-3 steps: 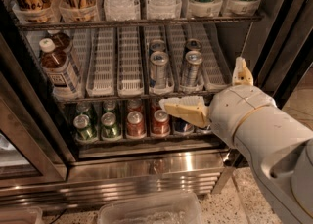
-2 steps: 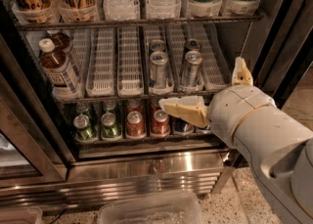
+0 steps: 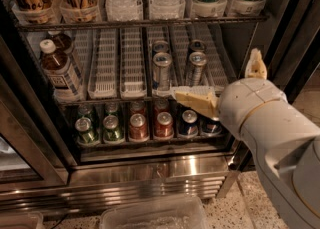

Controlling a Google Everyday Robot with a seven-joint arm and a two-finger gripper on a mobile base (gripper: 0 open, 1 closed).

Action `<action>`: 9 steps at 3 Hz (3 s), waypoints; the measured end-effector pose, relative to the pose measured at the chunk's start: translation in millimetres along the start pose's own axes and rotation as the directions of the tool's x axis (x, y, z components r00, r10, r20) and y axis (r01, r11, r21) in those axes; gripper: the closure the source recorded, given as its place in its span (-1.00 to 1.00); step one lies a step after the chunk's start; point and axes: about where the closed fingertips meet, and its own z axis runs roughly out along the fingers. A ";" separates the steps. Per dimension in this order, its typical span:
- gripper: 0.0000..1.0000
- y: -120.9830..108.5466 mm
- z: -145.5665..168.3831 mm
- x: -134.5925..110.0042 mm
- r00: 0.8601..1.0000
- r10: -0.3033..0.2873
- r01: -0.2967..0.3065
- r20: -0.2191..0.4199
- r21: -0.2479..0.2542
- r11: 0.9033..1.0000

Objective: Pick 7up can from top shelf of fridge

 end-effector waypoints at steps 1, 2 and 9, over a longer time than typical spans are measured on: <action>-1.00 -17.3 6.5 -5.7 0.999 -0.017 0.015 0.041 0.048 0.999; -1.00 -34.2 19.9 -8.3 0.994 -0.003 -0.006 0.112 0.085 0.996; -1.00 -75.9 35.5 -26.0 0.976 0.083 -0.113 0.202 0.144 0.983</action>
Offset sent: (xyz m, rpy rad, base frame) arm 0.0328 -0.0284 0.0111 0.0194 -0.1431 -0.0735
